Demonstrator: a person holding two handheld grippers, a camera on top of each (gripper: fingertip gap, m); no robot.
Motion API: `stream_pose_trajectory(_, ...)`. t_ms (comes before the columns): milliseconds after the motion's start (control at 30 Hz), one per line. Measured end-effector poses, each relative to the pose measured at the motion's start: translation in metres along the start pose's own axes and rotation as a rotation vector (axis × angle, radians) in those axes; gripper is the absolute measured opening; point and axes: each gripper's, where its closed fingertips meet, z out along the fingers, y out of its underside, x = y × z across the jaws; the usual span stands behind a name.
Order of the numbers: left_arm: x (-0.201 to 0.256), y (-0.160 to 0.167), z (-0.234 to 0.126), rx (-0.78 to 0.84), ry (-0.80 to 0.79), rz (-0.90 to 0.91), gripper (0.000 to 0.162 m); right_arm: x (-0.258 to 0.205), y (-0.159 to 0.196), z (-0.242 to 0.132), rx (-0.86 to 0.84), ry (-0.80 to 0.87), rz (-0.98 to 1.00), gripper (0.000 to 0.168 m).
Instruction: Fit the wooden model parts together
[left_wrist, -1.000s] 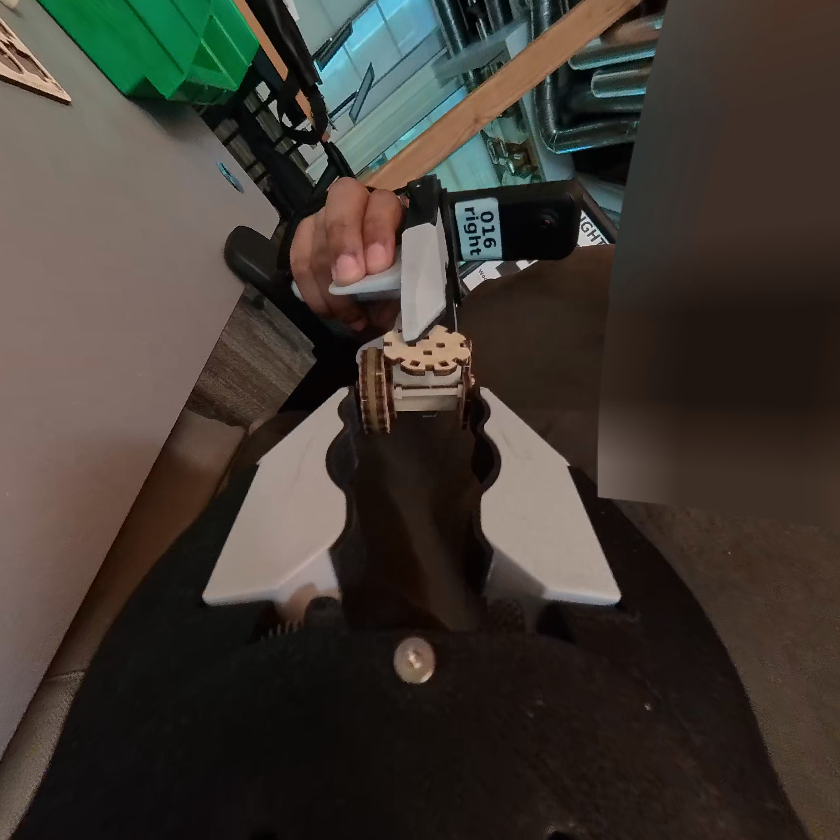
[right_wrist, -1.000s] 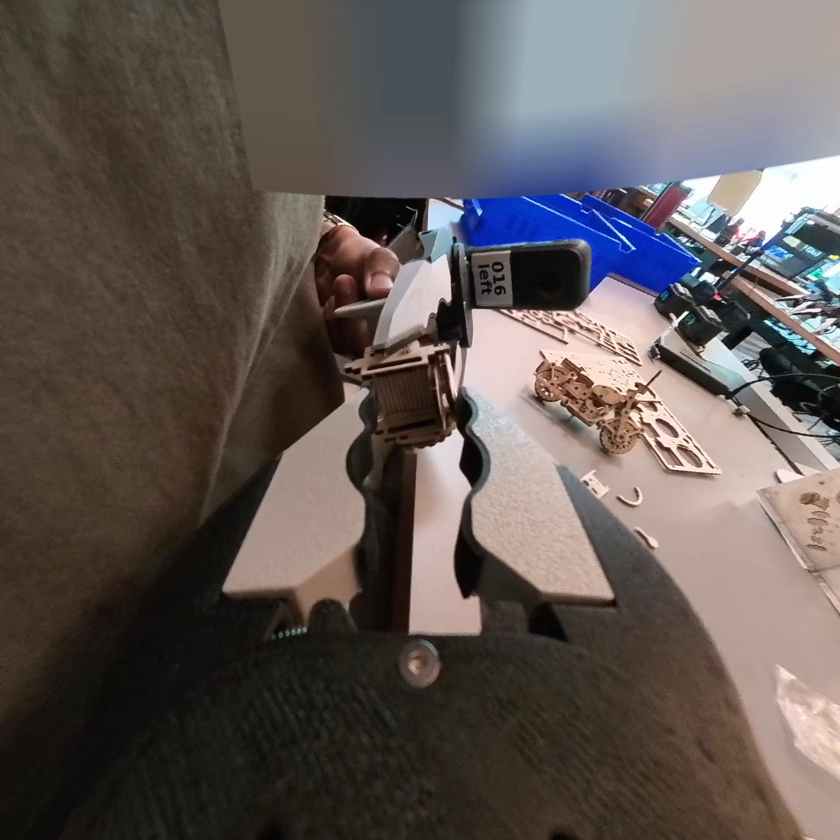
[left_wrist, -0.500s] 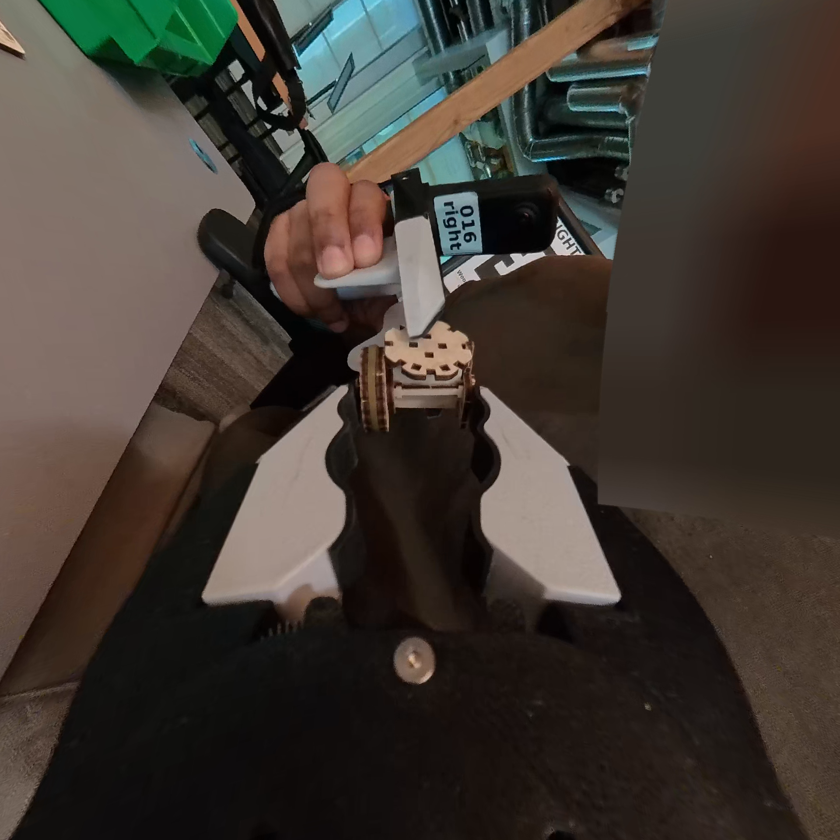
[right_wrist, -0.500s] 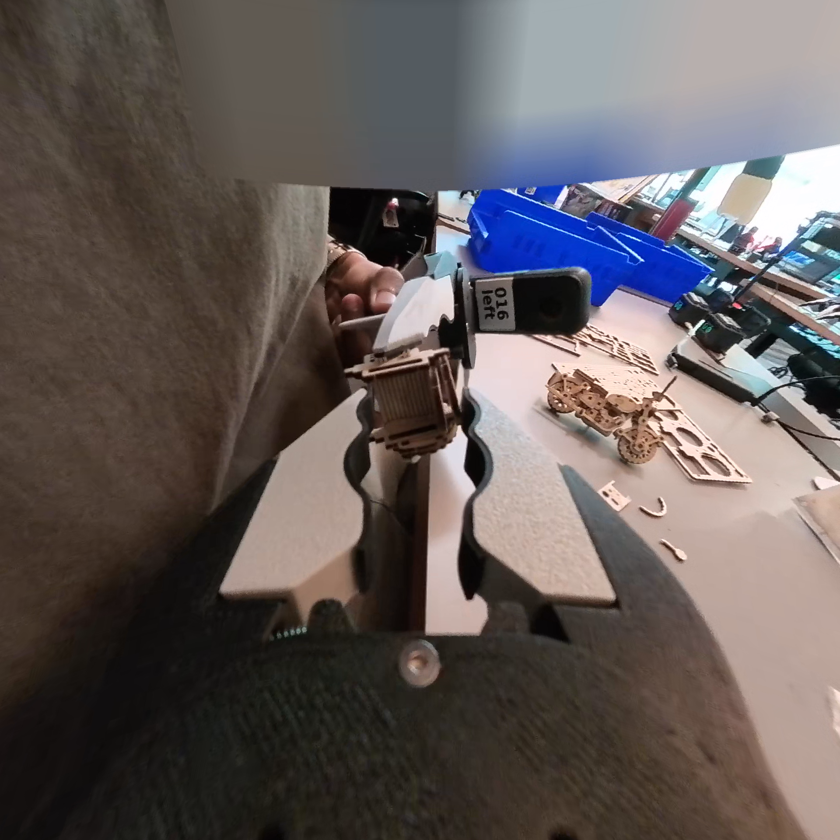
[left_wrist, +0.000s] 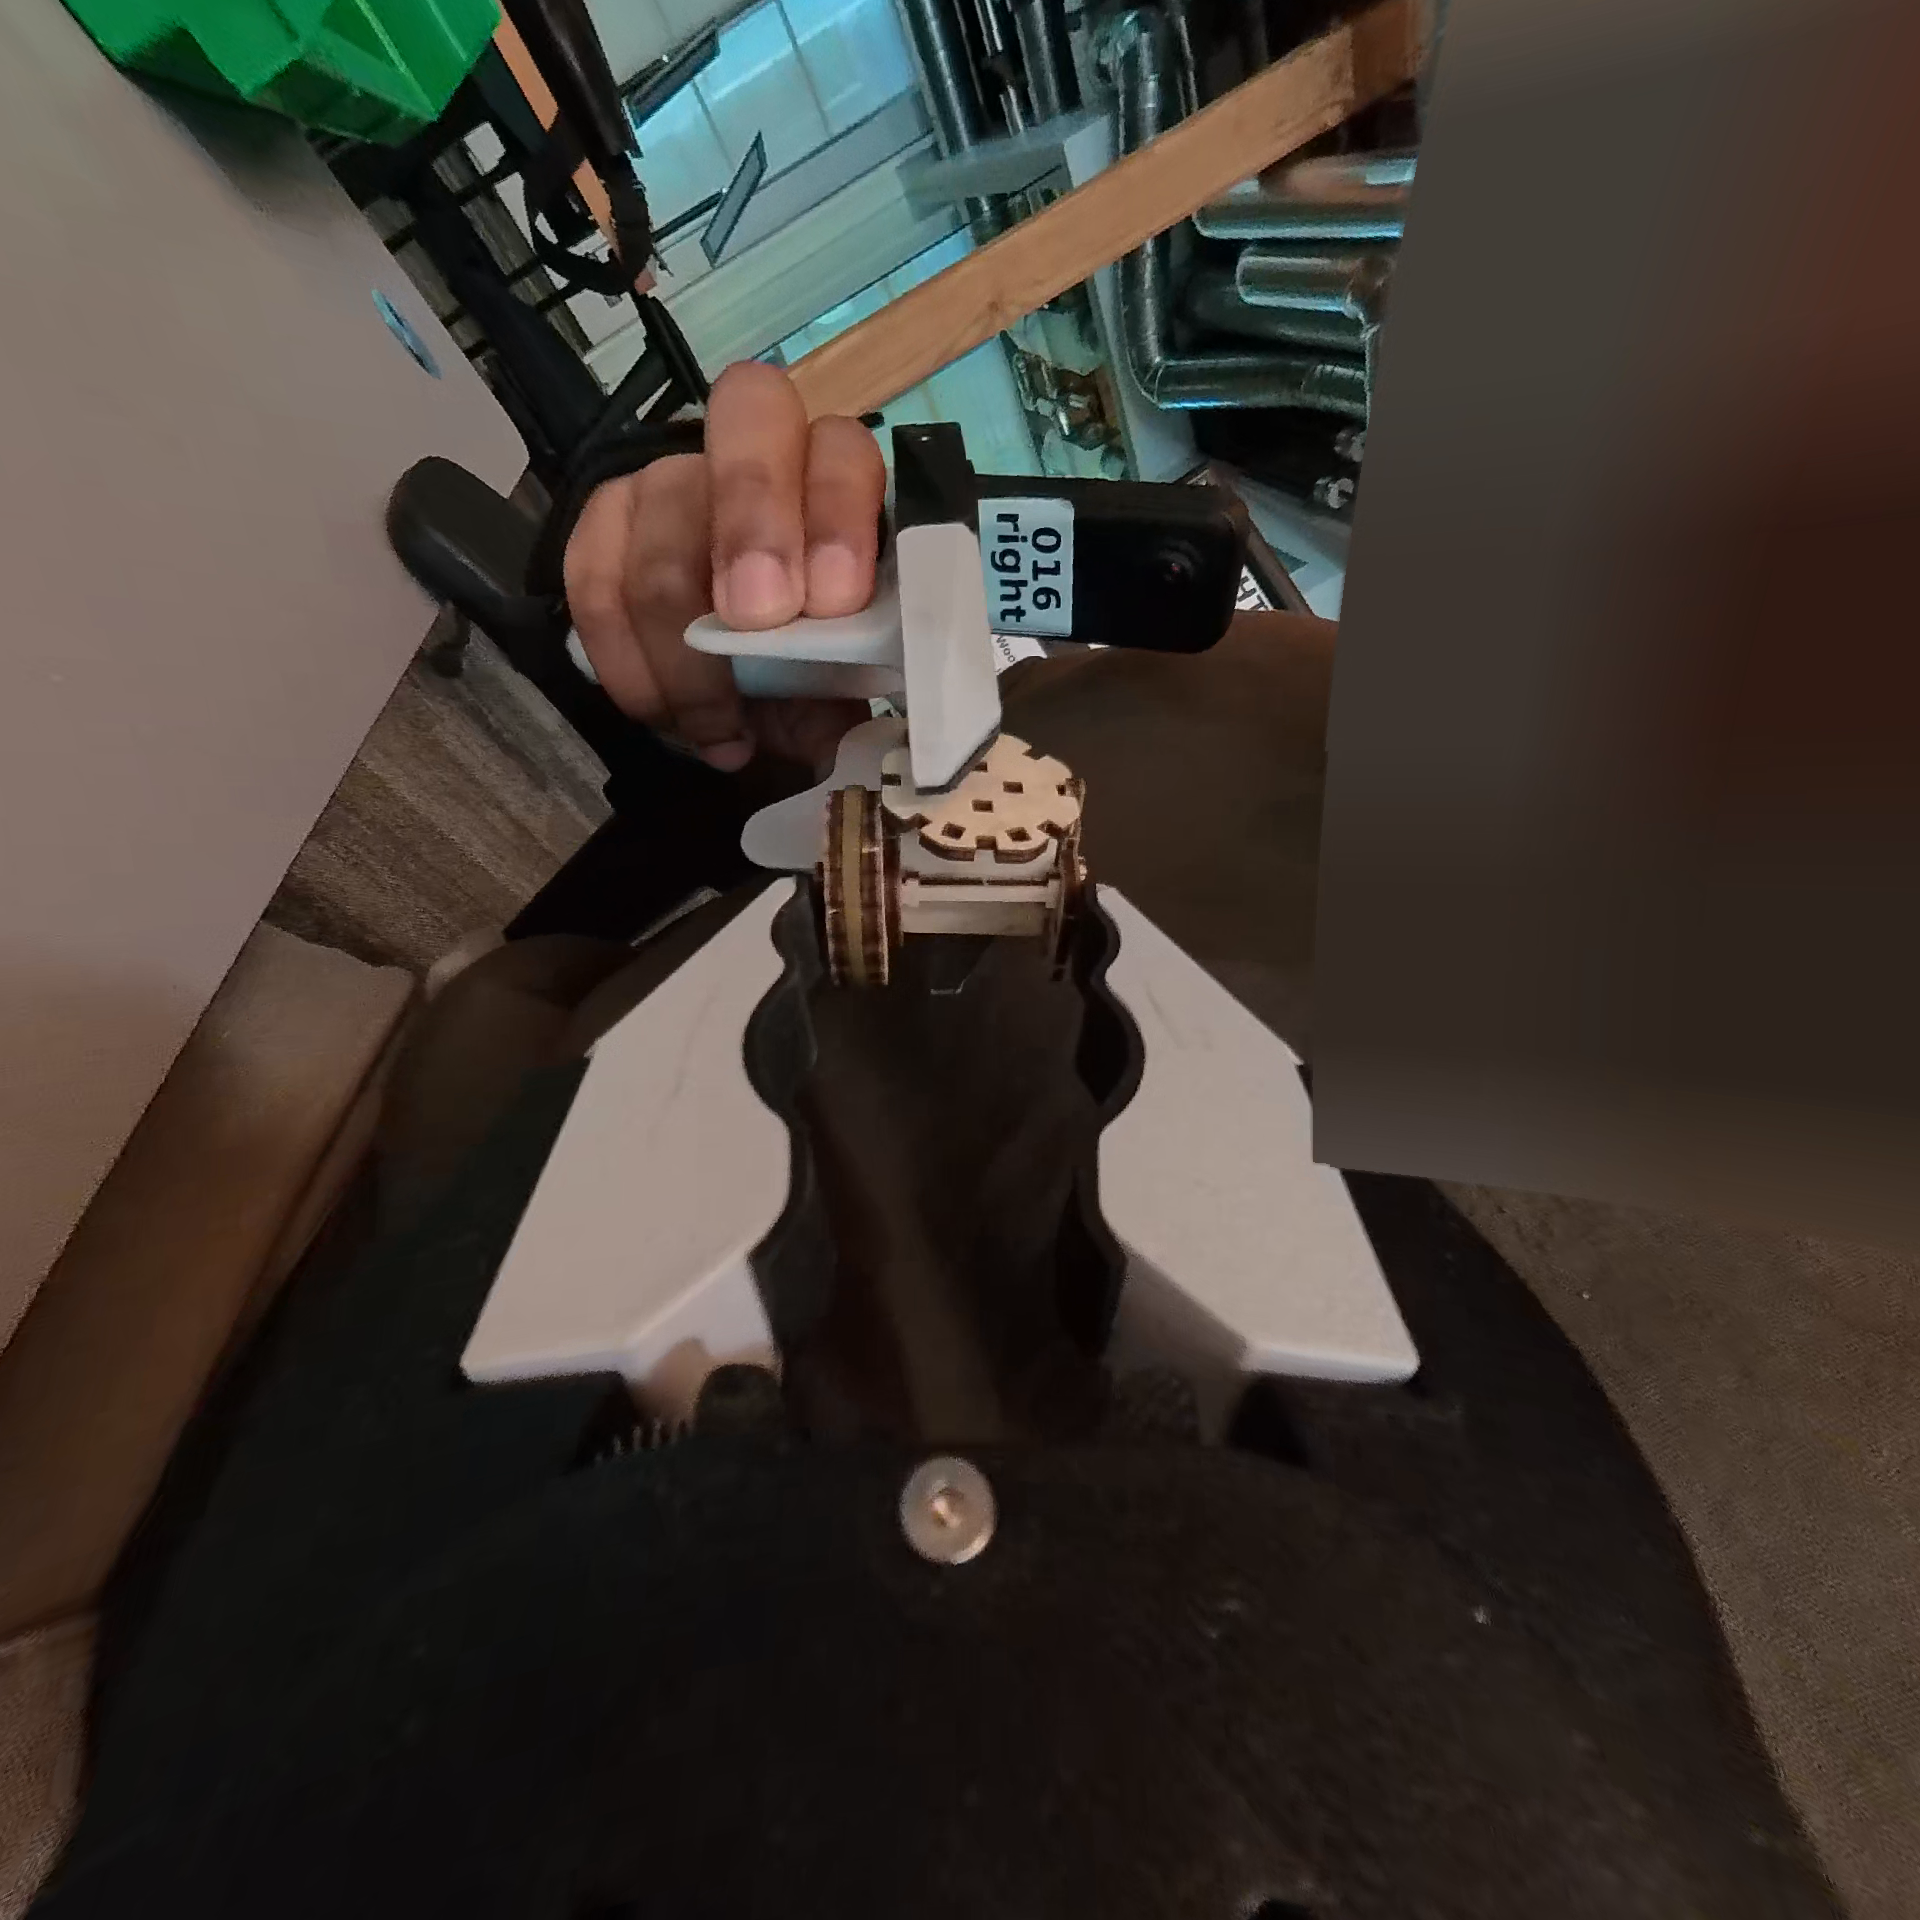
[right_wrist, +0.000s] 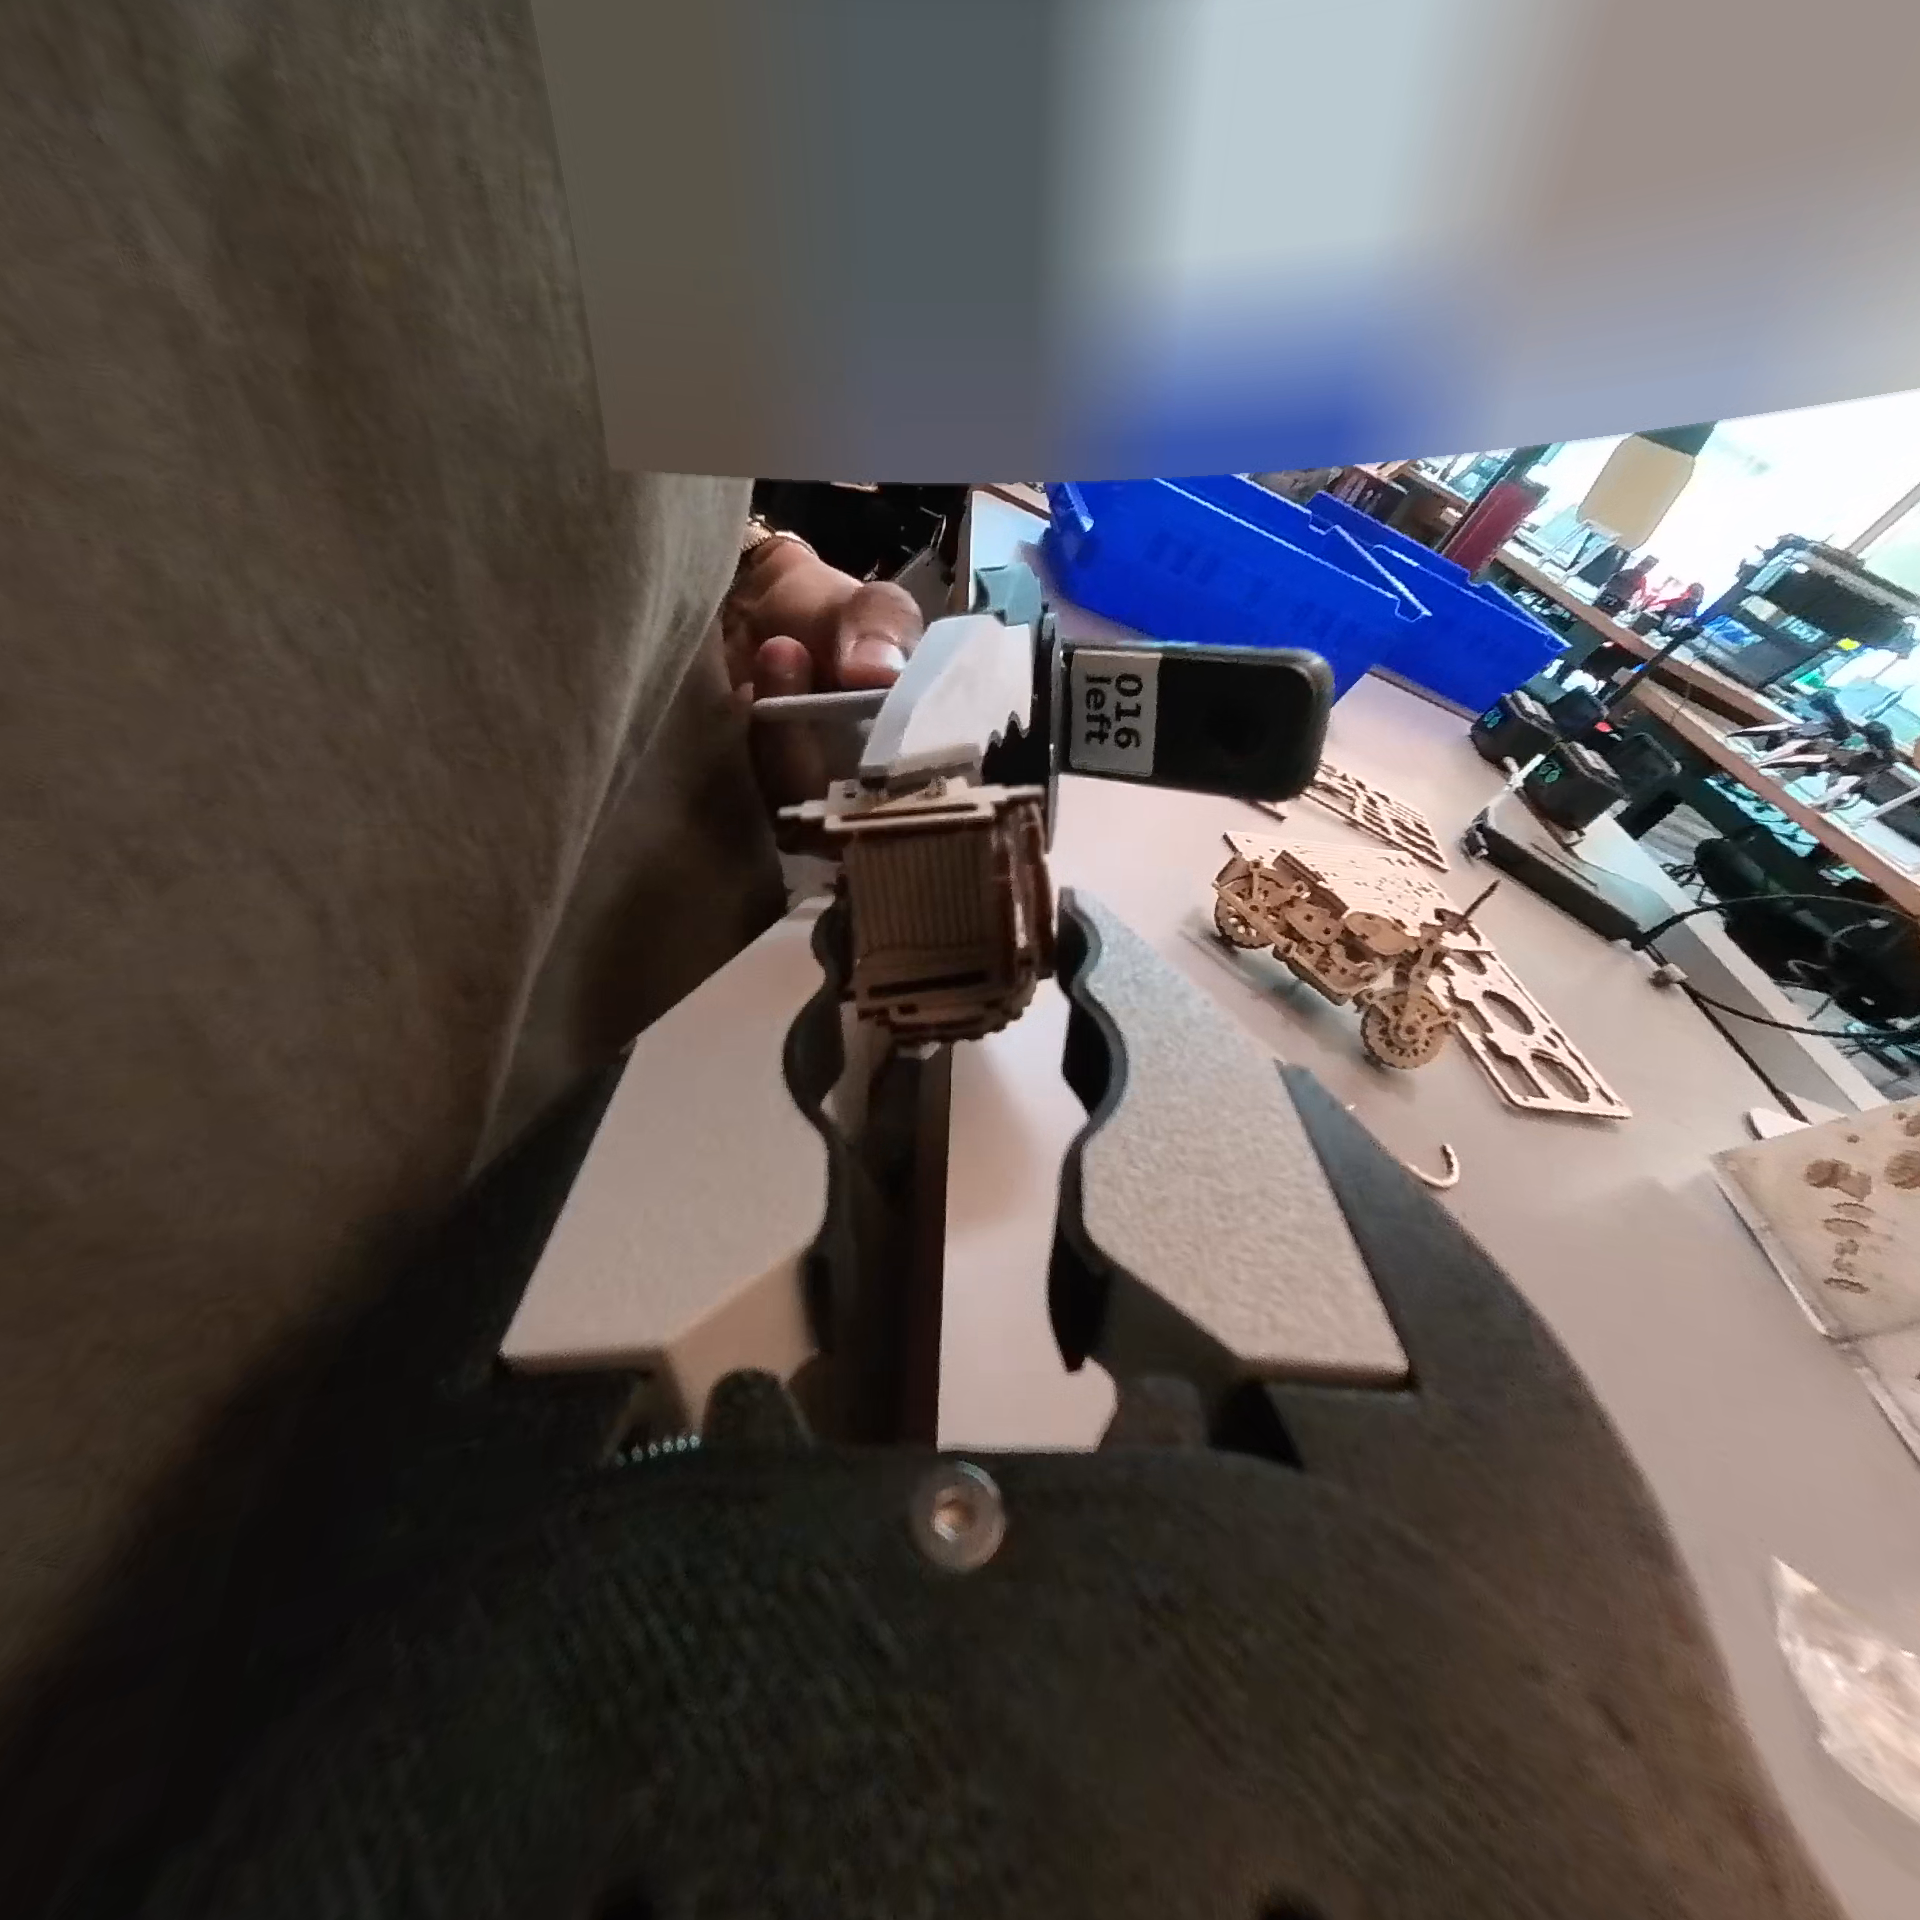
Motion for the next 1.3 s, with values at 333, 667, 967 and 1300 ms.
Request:
stream_pose_trajectory(333,-0.0020,0.0018,0.0013,-0.007,0.002,-0.020,0.045,-0.0026,-0.0010,-0.0013,0.005,-0.022,0.012,0.036)
stream_pose_trajectory(667,-0.0051,0.0018,0.0028,0.005,-0.010,-0.029,0.044,-0.0049,0.0040,-0.0024,-0.033,-0.072,0.040,0.035)
stream_pose_trajectory(967,-0.0062,0.0025,0.0041,0.009,-0.001,-0.045,0.044,-0.0068,0.0057,-0.0033,-0.052,-0.094,0.051,0.035)
stream_pose_trajectory(1300,-0.0065,0.0024,0.0049,0.018,0.015,-0.070,0.044,-0.0073,0.0070,-0.0034,-0.065,-0.113,0.090,0.034)
